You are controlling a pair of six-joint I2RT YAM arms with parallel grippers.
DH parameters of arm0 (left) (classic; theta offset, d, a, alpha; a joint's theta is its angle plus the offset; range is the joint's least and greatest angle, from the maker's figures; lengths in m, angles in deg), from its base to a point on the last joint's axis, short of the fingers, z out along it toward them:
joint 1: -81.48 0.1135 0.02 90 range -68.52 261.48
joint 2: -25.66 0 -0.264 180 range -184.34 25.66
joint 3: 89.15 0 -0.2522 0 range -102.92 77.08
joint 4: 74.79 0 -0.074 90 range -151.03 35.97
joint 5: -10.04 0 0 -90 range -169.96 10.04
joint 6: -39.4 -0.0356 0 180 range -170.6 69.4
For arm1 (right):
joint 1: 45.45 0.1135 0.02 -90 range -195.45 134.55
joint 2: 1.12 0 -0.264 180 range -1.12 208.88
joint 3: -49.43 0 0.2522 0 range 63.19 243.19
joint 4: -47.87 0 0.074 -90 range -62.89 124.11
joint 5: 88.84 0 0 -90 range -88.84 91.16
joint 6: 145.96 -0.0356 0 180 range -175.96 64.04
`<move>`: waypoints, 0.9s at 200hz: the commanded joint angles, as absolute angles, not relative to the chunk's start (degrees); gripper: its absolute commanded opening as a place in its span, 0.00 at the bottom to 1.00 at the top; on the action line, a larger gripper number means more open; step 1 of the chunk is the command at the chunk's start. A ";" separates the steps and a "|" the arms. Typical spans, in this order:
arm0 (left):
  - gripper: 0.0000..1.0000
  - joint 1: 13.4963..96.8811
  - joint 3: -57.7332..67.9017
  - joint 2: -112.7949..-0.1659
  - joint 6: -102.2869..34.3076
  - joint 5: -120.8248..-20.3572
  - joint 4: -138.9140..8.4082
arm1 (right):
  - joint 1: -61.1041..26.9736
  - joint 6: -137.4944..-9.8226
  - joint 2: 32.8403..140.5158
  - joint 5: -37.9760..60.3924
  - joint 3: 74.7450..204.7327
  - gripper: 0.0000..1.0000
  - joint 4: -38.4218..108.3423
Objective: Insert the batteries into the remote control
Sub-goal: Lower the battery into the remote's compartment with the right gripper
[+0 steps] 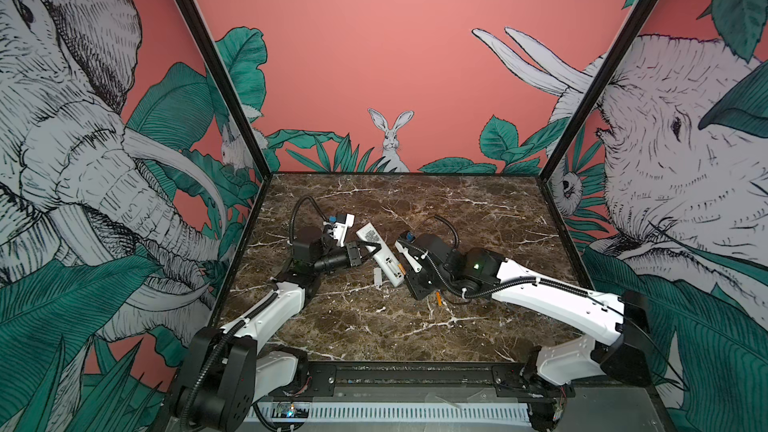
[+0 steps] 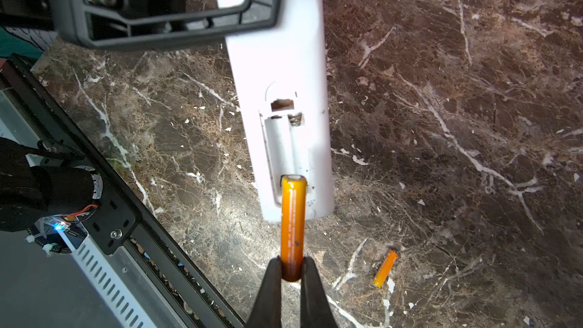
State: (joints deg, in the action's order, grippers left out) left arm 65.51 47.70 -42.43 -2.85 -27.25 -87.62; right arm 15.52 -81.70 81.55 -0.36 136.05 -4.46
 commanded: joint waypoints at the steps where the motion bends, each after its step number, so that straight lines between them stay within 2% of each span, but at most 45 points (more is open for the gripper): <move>1: 0.00 65.75 48.26 -42.51 -1.20 -24.79 -92.09 | 15.11 -81.65 82.83 1.94 137.98 0.10 -6.68; 180: 0.00 65.82 47.99 -45.22 1.00 -22.50 -94.84 | 12.52 -82.36 88.26 1.93 142.34 0.10 -10.02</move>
State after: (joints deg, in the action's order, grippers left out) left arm 65.51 47.70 -45.34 0.56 -23.98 -91.88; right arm 13.23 -81.67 87.26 2.50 140.24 -8.50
